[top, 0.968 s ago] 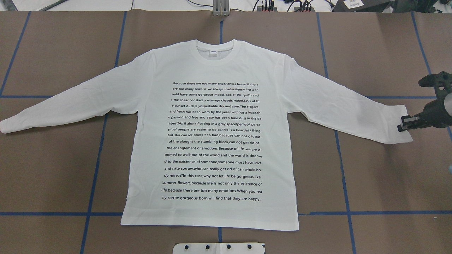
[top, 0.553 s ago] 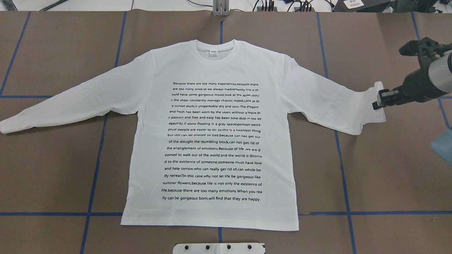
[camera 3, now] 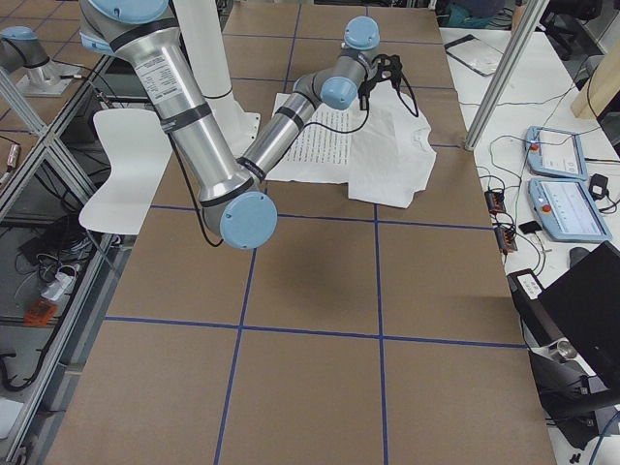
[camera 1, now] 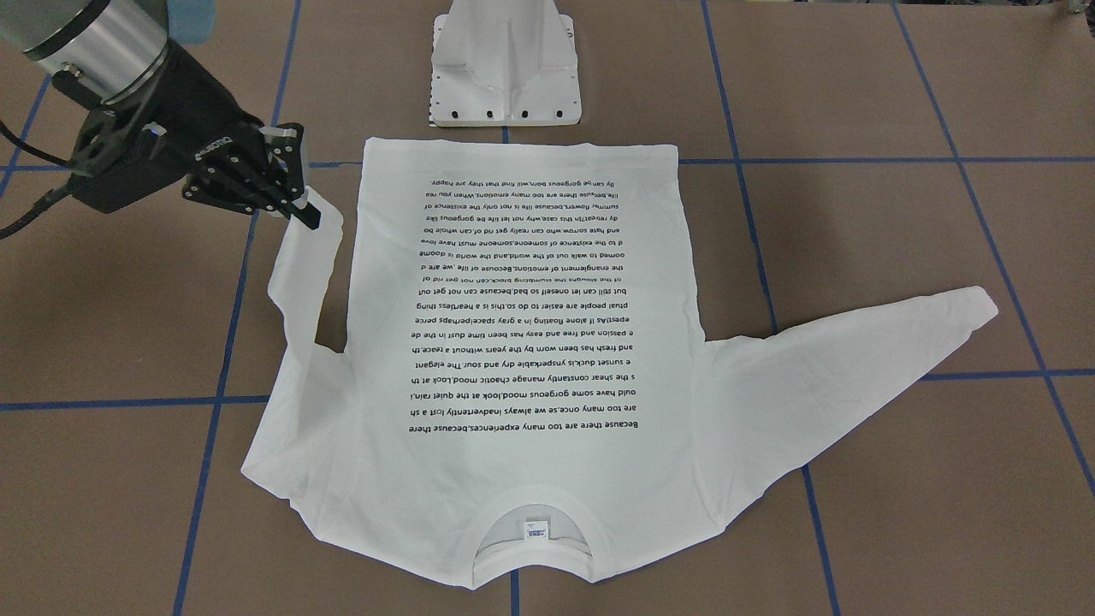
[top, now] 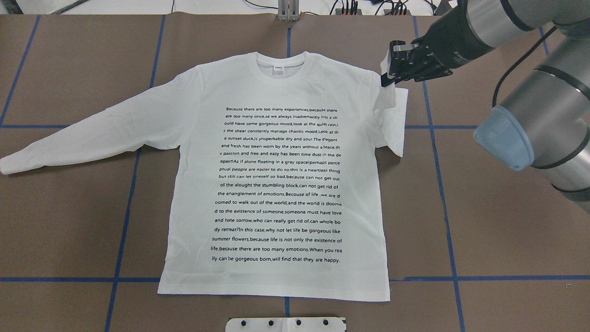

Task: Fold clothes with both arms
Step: 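Carry the sleeve cuff across the shirt front toward the collar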

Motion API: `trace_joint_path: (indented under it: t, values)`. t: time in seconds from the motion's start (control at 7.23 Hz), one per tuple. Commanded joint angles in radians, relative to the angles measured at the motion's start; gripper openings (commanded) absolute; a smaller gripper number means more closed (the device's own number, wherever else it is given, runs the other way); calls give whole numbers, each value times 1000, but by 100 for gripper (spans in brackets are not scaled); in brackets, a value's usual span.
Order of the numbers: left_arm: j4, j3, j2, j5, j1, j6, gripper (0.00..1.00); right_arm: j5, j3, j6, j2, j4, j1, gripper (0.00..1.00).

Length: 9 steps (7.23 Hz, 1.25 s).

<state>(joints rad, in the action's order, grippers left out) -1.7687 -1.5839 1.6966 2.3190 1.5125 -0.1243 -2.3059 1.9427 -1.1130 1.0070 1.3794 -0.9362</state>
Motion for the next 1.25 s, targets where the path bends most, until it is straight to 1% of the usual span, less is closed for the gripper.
trace_joint_path:
  t: [0.0,0.28,0.42,0.55,0.69,0.83,0.97,1.11]
  values:
    - [0,11,0,-1,0,-1,100,150,-19,-19,-103,4,167,0]
    - [-37,47,1,0,0,3,100,256,-53,-19,-151,4,273,0]
    - [-70,67,1,0,0,12,100,296,-115,-19,-197,4,301,0]
    - [-95,80,1,0,0,24,100,304,-202,-19,-255,1,304,0]
    - [-98,85,5,0,-2,29,100,307,-267,-19,-293,-2,304,0]
    - [-98,87,11,-1,-2,31,100,310,-307,-22,-309,-8,303,0]
    - [-98,88,12,-1,-2,37,100,360,-329,-33,-317,-17,301,0]
    - [-98,91,15,-1,-2,38,100,368,-327,-63,-329,-69,300,0]
